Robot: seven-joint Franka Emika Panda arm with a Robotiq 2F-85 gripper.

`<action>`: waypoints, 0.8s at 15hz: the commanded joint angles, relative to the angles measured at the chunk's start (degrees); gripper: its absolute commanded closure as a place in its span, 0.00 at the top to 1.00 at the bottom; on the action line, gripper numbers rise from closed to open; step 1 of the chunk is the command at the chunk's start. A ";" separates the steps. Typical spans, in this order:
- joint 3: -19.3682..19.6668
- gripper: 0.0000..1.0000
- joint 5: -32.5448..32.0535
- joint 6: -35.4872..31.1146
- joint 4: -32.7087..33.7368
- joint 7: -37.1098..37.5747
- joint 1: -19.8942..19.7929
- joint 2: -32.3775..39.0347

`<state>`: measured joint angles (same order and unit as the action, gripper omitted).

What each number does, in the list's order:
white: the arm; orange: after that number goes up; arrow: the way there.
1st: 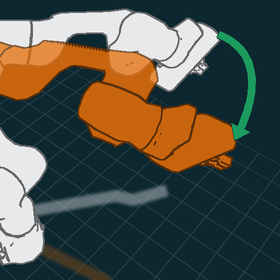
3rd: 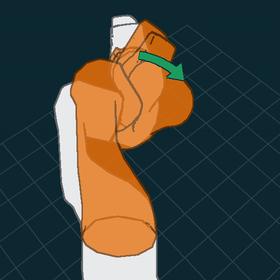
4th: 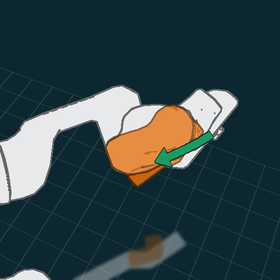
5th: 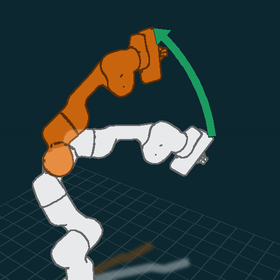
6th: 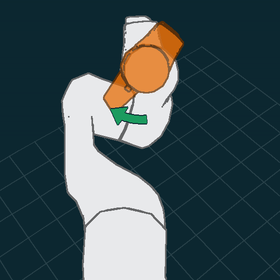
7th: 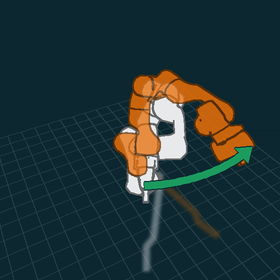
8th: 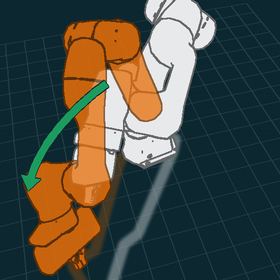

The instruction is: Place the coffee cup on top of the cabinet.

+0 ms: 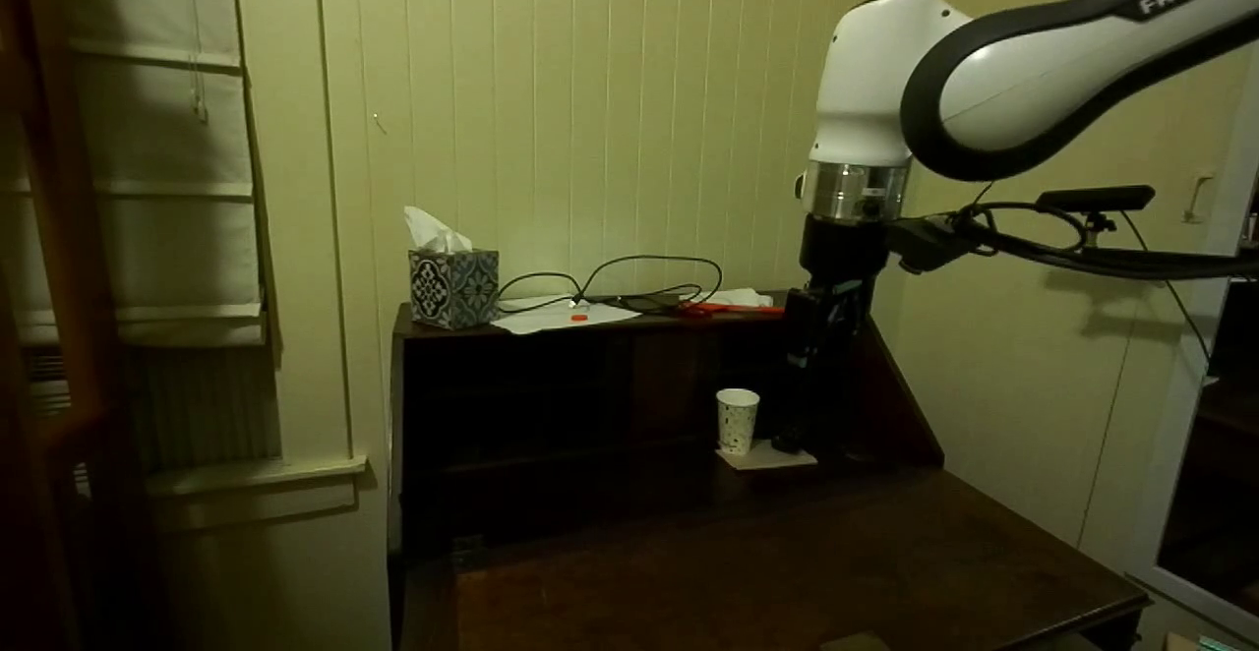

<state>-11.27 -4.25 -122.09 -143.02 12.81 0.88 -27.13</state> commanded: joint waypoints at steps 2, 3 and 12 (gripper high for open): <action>5.52 1.00 -11.61 2.55 7.08 -11.27 -3.20 9.89; 6.40 1.00 -14.48 1.55 8.11 -13.35 -3.59 11.61; 12.22 1.00 -15.54 -11.03 11.95 -31.63 -3.06 22.50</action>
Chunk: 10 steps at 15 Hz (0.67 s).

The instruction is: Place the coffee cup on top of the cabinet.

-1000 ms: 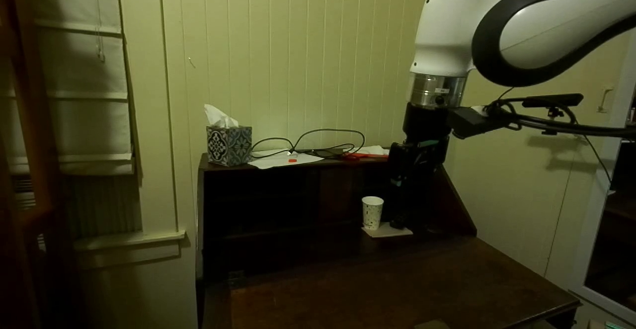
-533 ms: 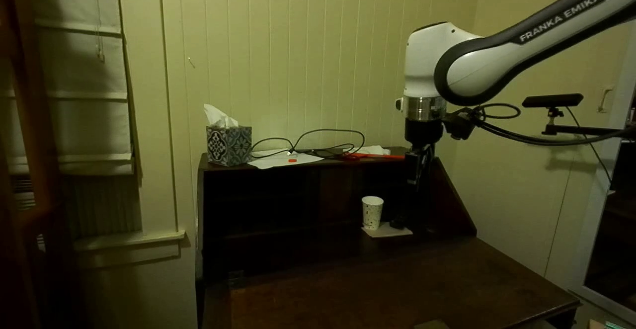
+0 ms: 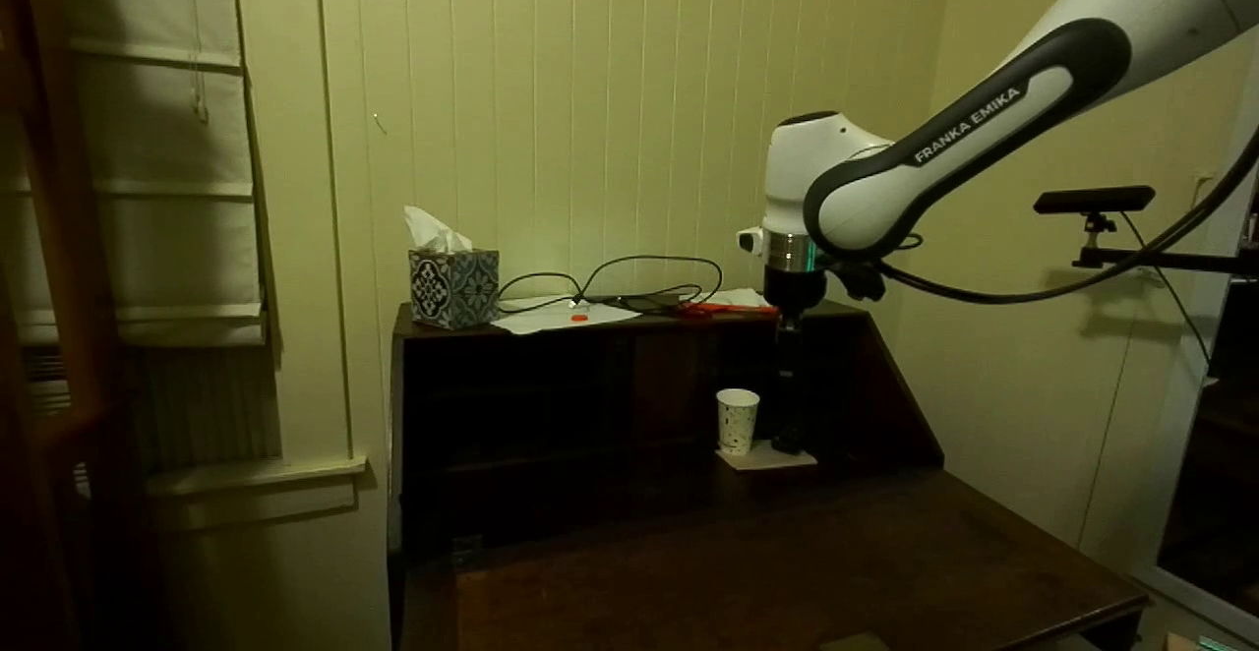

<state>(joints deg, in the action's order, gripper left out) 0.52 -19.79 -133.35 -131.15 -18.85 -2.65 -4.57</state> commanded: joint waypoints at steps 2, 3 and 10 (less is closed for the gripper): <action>0.83 1.00 0.74 -1.15 0.93 -1.79 0.38 1.73; 0.82 1.00 0.77 -1.17 1.14 -1.95 0.42 1.93; 1.98 1.00 -2.47 -6.59 3.51 0.97 -0.70 6.49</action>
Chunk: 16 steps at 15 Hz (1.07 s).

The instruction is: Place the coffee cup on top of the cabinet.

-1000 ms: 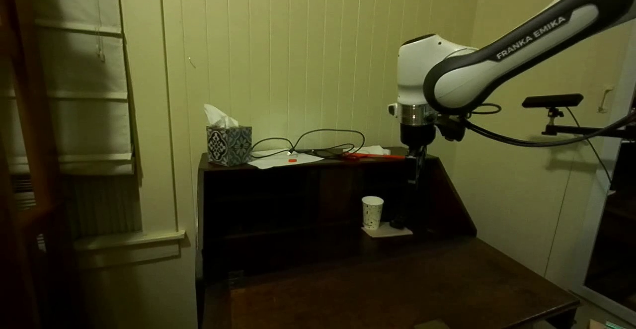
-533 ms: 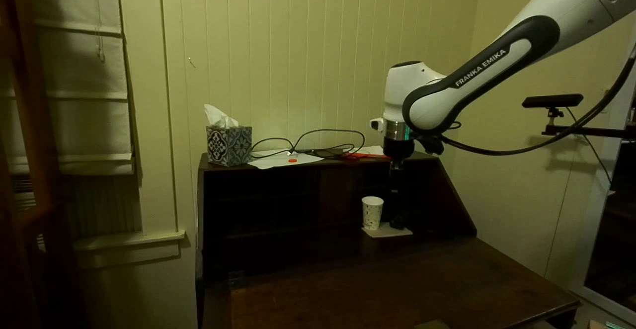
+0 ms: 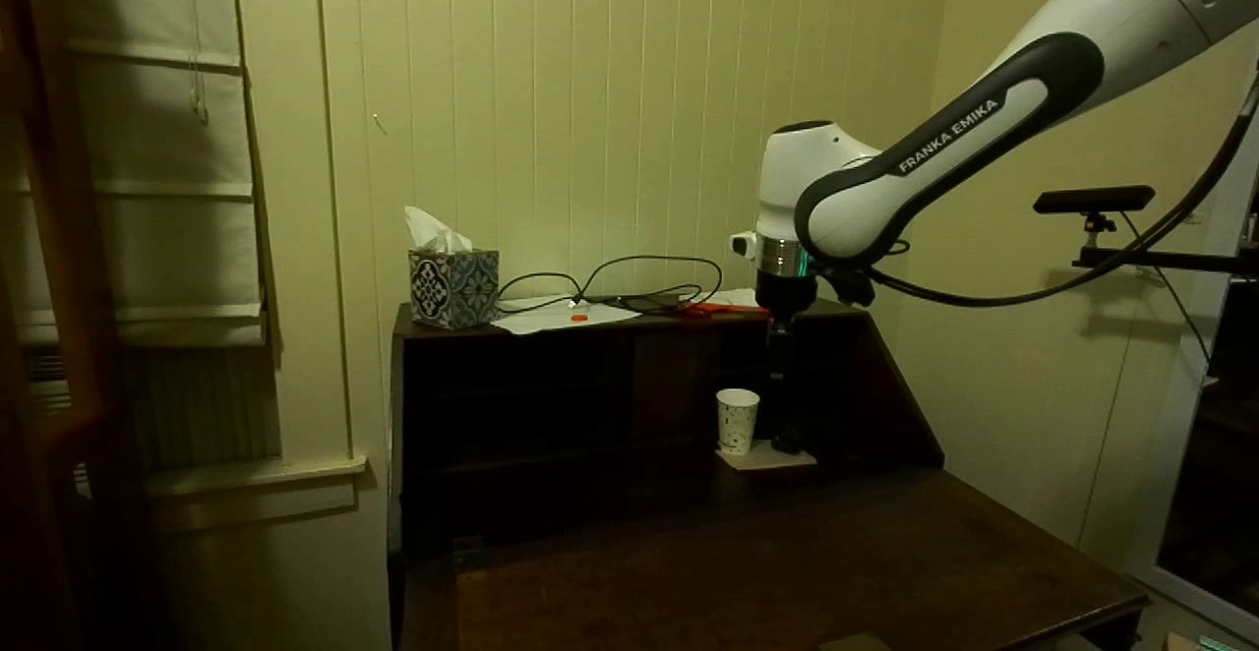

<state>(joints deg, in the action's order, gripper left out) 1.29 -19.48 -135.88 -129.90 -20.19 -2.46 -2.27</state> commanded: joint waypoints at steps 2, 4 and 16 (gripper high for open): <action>2.41 1.00 -6.53 -8.48 4.57 3.82 -1.79 8.15; 4.08 1.00 -11.47 -12.62 7.50 6.67 -2.37 12.46; 14.33 1.00 -16.02 -24.11 23.93 16.78 1.81 34.90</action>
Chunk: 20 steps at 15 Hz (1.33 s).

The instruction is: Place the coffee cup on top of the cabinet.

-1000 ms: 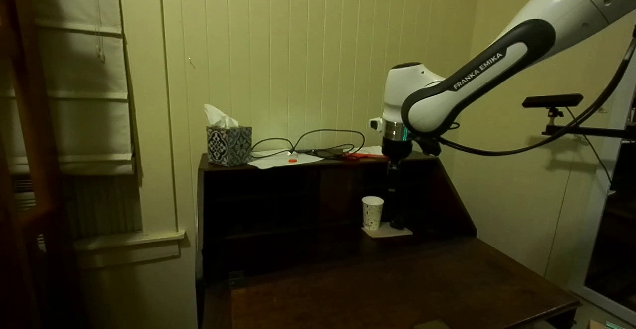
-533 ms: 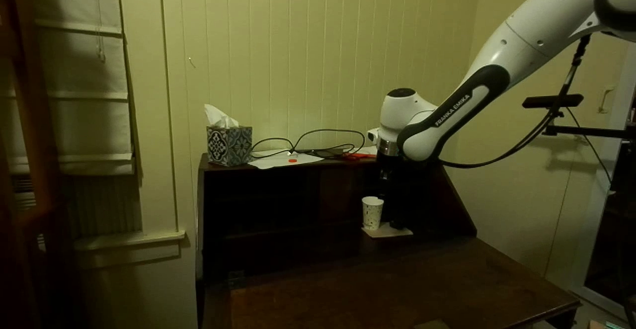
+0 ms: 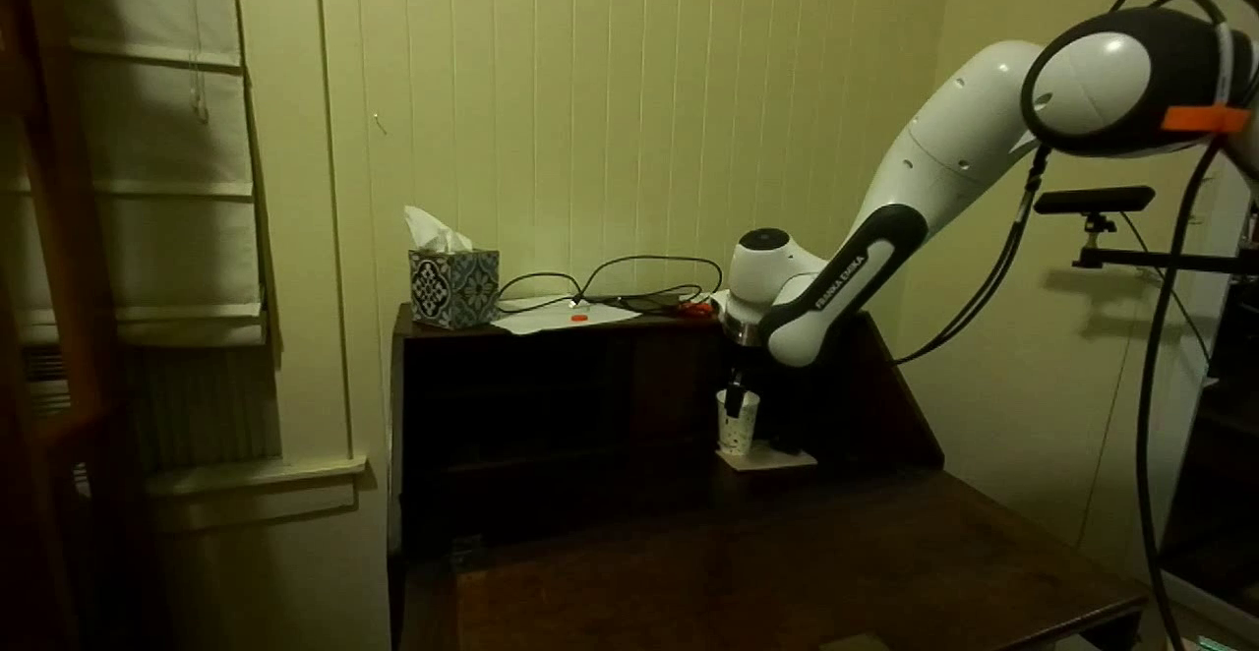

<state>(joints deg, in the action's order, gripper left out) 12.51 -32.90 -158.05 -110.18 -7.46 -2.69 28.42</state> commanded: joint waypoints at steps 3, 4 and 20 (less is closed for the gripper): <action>5.45 1.00 -2.31 -3.78 6.29 6.18 3.18 7.34; 6.04 1.00 -2.13 -4.08 6.79 6.48 3.52 8.14; 3.36 0.40 1.15 -3.04 6.01 3.27 2.78 9.22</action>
<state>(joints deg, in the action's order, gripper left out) 16.67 -32.85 -161.68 -103.12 -3.14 -0.17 38.84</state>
